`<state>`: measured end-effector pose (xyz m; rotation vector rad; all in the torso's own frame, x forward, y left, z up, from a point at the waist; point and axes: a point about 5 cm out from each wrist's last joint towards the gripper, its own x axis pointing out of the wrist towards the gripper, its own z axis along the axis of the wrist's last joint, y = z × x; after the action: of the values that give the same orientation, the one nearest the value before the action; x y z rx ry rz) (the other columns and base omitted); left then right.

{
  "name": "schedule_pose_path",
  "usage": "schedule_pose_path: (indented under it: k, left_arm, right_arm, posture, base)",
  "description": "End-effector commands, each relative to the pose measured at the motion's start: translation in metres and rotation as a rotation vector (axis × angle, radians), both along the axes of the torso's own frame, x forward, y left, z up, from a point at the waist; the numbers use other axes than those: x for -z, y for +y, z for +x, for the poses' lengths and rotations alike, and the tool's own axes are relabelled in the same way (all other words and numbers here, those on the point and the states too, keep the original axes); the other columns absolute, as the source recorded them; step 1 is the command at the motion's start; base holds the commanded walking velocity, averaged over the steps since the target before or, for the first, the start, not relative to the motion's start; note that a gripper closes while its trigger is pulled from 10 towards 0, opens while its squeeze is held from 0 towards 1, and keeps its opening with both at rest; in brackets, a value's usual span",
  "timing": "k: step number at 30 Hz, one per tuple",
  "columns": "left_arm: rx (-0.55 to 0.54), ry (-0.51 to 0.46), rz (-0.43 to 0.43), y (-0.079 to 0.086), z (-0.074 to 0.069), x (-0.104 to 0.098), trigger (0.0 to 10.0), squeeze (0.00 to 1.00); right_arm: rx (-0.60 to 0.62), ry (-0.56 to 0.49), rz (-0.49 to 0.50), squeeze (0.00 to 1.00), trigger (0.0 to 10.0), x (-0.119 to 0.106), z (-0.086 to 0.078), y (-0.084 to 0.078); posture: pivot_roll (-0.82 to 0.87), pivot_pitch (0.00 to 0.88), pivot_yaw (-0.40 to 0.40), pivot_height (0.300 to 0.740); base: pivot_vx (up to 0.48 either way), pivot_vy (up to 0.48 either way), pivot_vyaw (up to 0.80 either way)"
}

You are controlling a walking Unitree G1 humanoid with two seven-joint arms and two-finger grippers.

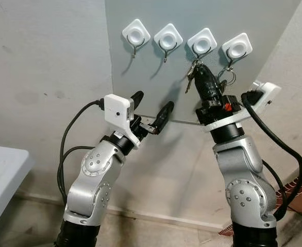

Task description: Hang keys on a hook

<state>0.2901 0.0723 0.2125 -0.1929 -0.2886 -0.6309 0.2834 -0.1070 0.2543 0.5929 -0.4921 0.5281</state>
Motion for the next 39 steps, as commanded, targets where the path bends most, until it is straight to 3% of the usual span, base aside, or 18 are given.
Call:
schedule_pose_path:
  k: [1,28,29,34,39]
  left_arm:
    - [0.005,0.000,-0.002,-0.001,-0.002,-0.001,10.0,0.00]
    - [0.000,0.000,-0.006,-0.001,-0.003,-0.002,10.0,0.00]
    - [0.000,0.000,-0.007,-0.001,-0.004,-0.002,10.0,0.00]
    - [-0.001,0.002,-0.004,-0.001,-0.003,-0.001,10.0,0.00]
    - [-0.009,0.011,0.000,-0.001,-0.002,0.001,10.0,0.00]
  right_arm:
    - [-0.010,-0.014,0.018,0.00,10.0,-0.005,0.000,-0.001]
    - [-0.066,0.120,0.139,0.00,10.0,0.013,0.006,-0.004]
    - [-0.066,0.121,0.140,1.00,10.0,0.013,0.006,-0.004]
    - [-0.035,0.113,0.109,1.00,10.0,0.015,0.005,-0.006]
    - [0.027,0.086,0.008,1.00,10.0,0.019,0.003,-0.007]
  posture:
    - [-0.03,0.076,-0.037,0.740]
    - [-0.03,0.083,-0.040,0.740]
    - [-0.03,0.082,-0.039,0.740]
    - [-0.03,0.081,-0.040,0.740]
    - [-0.03,0.079,-0.041,0.740]
  base:
    - [0.000,0.000,0.00]
    - [0.000,0.000,0.00]
    - [0.000,0.000,0.00]
    - [0.000,0.000,0.00]
    - [0.000,0.000,0.00]
